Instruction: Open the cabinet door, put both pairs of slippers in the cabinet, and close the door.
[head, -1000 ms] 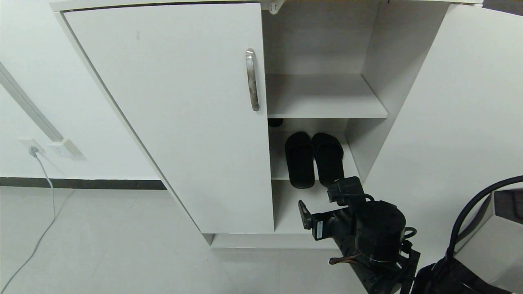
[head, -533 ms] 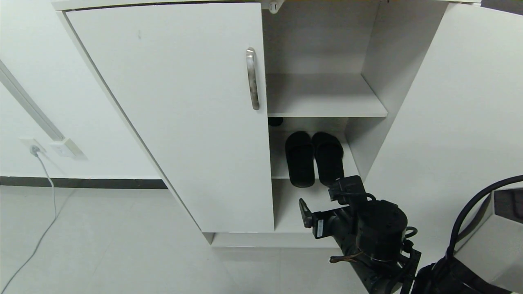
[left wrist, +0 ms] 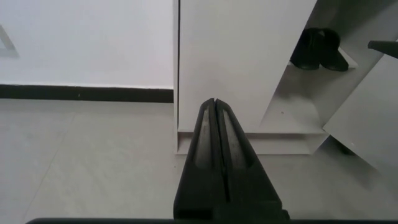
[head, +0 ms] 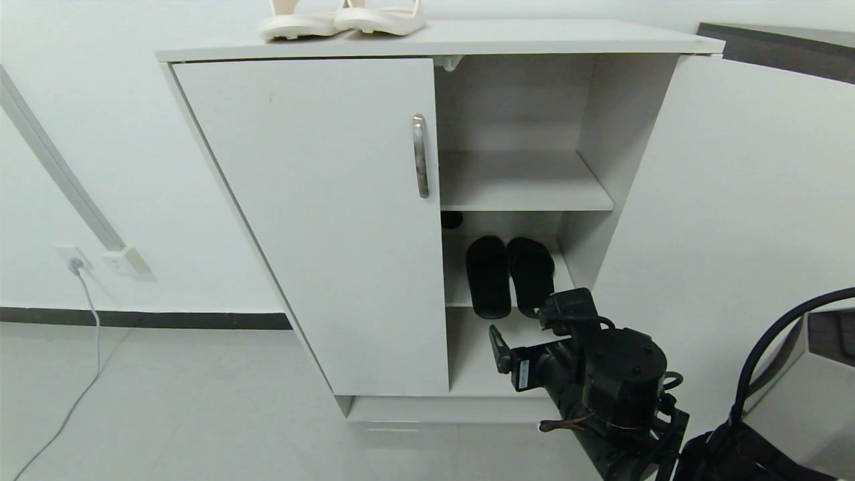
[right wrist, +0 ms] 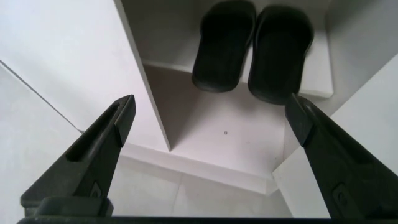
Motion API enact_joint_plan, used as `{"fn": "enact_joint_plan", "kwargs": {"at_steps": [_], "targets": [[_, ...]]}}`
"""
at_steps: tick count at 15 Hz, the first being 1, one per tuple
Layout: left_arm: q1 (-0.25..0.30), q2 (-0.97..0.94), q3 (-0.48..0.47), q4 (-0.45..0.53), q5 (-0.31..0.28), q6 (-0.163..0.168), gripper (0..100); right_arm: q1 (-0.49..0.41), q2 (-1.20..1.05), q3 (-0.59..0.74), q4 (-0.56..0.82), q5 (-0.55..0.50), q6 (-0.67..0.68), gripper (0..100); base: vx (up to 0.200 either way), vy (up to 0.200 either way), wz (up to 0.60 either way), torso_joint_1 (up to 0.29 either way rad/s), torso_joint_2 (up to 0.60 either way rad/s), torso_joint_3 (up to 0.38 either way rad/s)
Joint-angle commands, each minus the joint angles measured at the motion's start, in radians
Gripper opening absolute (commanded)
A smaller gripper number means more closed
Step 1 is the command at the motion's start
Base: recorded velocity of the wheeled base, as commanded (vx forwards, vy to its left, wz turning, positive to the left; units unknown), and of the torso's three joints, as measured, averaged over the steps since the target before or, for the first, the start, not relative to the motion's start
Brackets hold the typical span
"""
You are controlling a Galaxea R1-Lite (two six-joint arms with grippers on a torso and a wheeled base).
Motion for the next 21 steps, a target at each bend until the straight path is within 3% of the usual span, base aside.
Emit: {"fn": "enact_joint_plan", "kwargs": {"at_steps": [1,5,14,21], "targets": [[0.0,0.002,-0.001,0.0,0.0,0.0,0,0.0,0.004,0.0,-0.001,0.0,-0.001,100,0.0,0.0,0.0,-0.002,0.0,0.198],[0.0,0.002,0.0,-0.001,0.002,-0.002,0,0.0,0.004,0.001,-0.002,0.0,0.001,100,0.0,0.0,0.0,0.0,0.0,0.176],[0.002,0.002,0.0,-0.001,0.002,-0.002,0,0.0,0.004,0.001,-0.002,-0.001,-0.001,100,0.0,0.0,0.0,0.0,0.0,0.0],[0.0,0.002,0.0,-0.001,0.002,0.0,0,0.0,0.004,0.0,-0.002,0.0,-0.001,100,0.0,0.2,0.0,0.002,0.0,0.002]]}}
